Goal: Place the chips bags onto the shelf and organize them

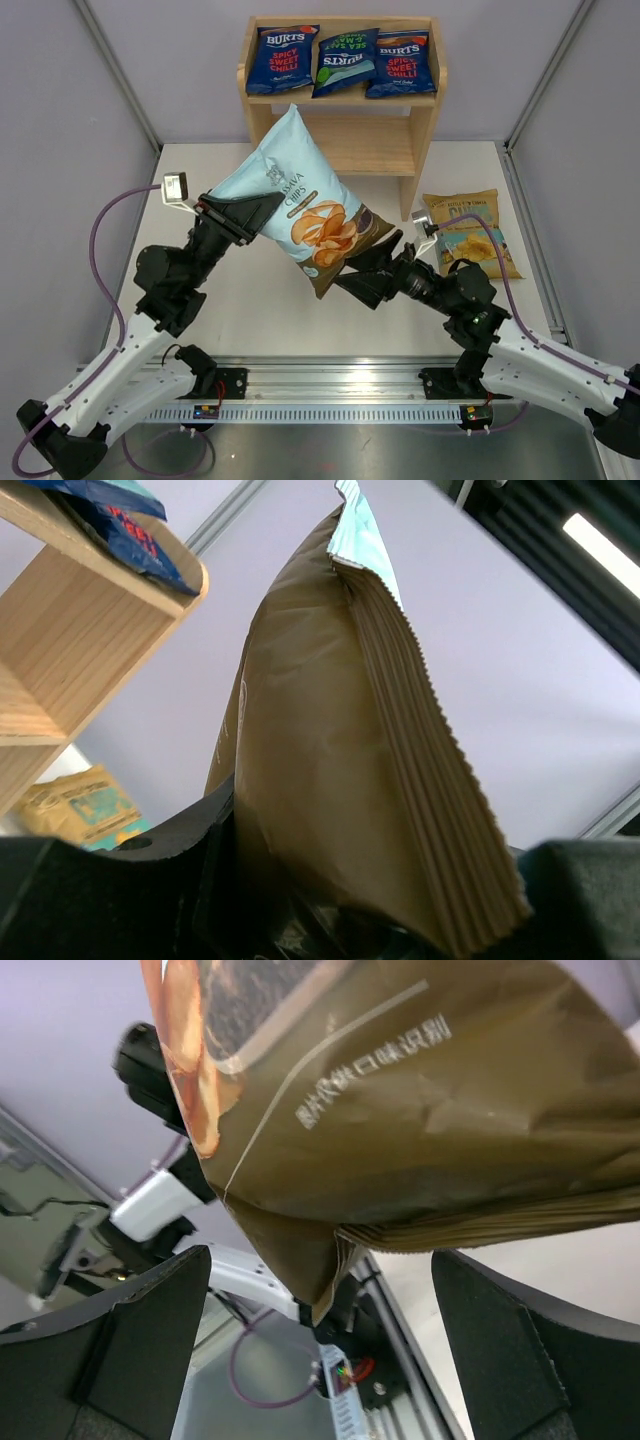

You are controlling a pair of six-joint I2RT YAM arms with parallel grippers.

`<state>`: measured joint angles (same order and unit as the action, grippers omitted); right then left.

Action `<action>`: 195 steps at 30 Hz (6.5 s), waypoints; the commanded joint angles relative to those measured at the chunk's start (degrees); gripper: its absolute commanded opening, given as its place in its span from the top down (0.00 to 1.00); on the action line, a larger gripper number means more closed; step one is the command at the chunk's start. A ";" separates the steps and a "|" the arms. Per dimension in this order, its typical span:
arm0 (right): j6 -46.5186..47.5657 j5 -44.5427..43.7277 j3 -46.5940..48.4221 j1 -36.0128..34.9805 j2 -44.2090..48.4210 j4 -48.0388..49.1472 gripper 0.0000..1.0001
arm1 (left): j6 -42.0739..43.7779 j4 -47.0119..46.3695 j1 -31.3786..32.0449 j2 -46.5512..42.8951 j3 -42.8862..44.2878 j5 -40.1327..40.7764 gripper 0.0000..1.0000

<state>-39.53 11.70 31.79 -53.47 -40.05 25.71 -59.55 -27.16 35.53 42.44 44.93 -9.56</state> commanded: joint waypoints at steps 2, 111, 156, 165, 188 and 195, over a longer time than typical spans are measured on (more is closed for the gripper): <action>-9.15 4.20 -0.76 -0.05 -4.93 24.36 0.00 | -7.59 -15.11 -0.11 -1.13 -2.91 4.64 0.80; -8.99 -46.15 40.44 12.26 -74.28 39.68 0.62 | 44.78 66.45 1.56 -28.55 1.04 34.17 0.01; -24.19 -49.24 48.63 6.36 -72.80 4.26 0.01 | 44.96 66.97 1.56 -30.92 0.86 33.73 0.01; -25.60 -45.28 47.23 6.72 -70.25 -0.14 0.01 | 44.96 67.06 1.56 -30.57 0.86 33.56 0.01; -24.02 -39.75 36.41 8.47 -62.25 12.33 0.11 | 44.96 67.06 1.56 -28.99 0.95 32.85 0.01; -24.01 -37.37 37.11 8.74 -62.86 14.80 0.37 | 45.13 66.97 1.56 -28.81 0.86 32.59 0.01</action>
<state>-63.99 -27.18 67.79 -45.23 -105.12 36.29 -15.84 41.89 37.28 12.67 45.80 24.21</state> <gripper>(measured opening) 0.677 0.991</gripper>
